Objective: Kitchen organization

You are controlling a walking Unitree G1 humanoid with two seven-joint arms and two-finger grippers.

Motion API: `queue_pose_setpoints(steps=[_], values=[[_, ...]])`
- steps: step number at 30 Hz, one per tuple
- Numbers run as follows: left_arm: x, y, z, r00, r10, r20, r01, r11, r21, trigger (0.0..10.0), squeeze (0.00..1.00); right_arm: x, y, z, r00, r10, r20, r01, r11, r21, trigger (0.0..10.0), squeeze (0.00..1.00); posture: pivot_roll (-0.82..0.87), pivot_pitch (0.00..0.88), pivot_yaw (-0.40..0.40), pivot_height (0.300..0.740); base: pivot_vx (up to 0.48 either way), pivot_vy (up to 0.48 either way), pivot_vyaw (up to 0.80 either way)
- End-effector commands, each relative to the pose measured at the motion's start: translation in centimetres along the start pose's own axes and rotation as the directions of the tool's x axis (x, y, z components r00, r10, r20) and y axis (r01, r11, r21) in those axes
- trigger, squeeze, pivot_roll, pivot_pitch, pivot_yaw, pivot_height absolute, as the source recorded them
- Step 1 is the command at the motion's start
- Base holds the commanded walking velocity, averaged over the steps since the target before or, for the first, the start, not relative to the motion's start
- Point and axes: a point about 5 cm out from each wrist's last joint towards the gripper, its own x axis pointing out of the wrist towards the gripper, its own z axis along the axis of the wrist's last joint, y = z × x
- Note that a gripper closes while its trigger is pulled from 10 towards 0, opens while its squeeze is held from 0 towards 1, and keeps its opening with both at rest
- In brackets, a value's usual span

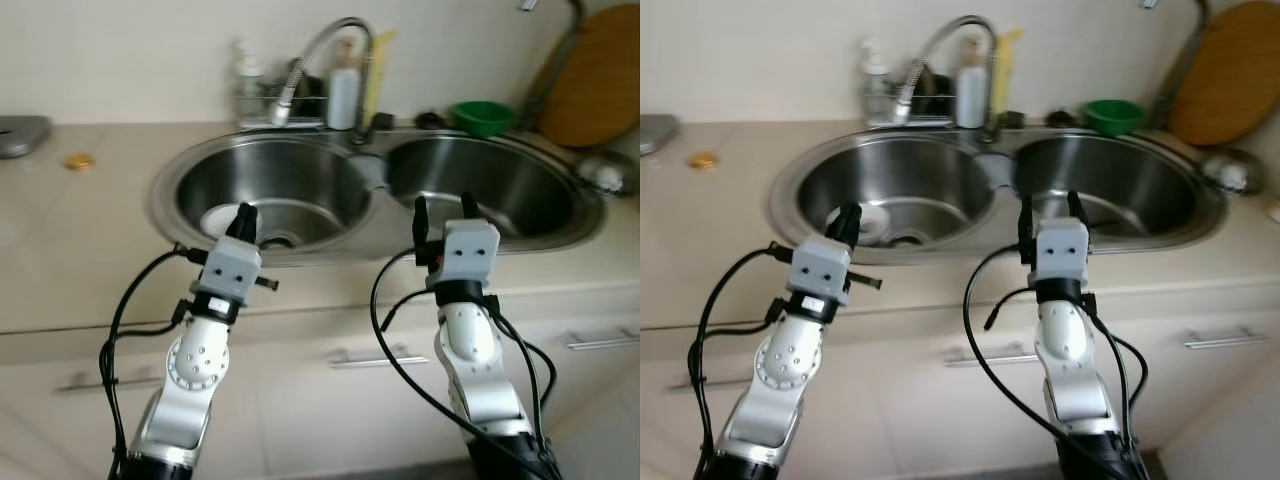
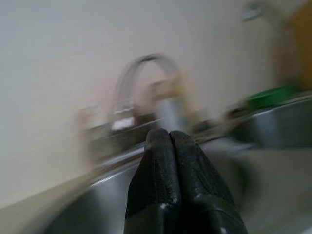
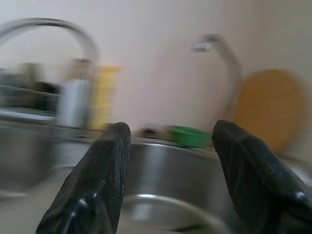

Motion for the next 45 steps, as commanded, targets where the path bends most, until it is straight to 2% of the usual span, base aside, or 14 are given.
queue_pose_setpoints(steps=[1,9,17,24,27,31,38,45], values=[[0.16,0.25,0.29,1.000,0.003,0.019,-0.003,1.000,0.009,10.0,0.00,0.06,-0.06,0.40,1.000,-0.011,0.020,0.011,1.000,-0.003,10.0,0.00,-0.06,0.000,-0.025,0.740,0.000,0.000,-0.80],[0.10,0.15,0.23,1.000,0.002,0.020,-0.002,1.000,0.010,10.0,0.00,0.10,-0.19,0.38,1.000,-0.015,0.024,0.015,1.000,-0.009,10.0,0.00,-0.06,0.000,-0.026,0.740,0.000,0.000,-0.80],[-0.10,0.05,-0.01,1.000,-0.007,0.013,0.007,1.000,0.013,10.0,0.00,-0.14,-0.17,0.17,1.000,-0.013,0.018,0.013,1.000,-0.016,10.0,0.00,-0.06,0.000,-0.024,0.740,0.000,0.000,0.00],[-0.34,-0.44,-0.28,1.000,-0.031,0.000,0.031,0.999,0.015,10.0,0.00,-0.31,-0.27,-0.11,1.000,-0.010,0.008,0.010,0.999,-0.031,10.0,0.00,-0.06,0.000,-0.023,0.740,0.000,0.000,-0.80],[-0.37,-0.50,-0.36,0.999,-0.036,-0.004,0.036,0.999,0.016,10.0,0.00,-0.31,-0.24,-0.20,1.000,-0.010,0.004,0.010,0.999,-0.031,10.0,0.00,-0.06,0.000,-0.024,0.740,0.000,0.000,0.00],[-0.43,-0.46,-0.36,0.999,-0.035,-0.001,0.035,0.999,0.018,10.0,0.00,-0.33,-0.18,-0.26,1.000,-0.008,0.002,0.008,0.999,-0.033,10.0,0.00,-0.06,0.000,-0.025,0.740,0.000,-0.271,0.00],[-0.50,-0.49,-0.55,0.999,-0.039,-0.010,0.039,0.999,0.010,10.0,0.00,-0.31,-0.23,-0.35,1.000,-0.007,-0.001,0.007,0.999,-0.037,10.0,0.00,-0.06,0.000,-0.027,0.740,0.000,-0.035,-0.80],[-0.49,-0.57,-0.40,1.000,-0.028,0.002,0.028,1.000,-0.002,10.0,0.00,-0.30,-0.28,-0.39,1.000,-0.008,0.000,0.008,0.999,-0.041,10.0,0.00,-0.06,0.000,-0.027,0.740,0.000,-0.309,-0.11]])
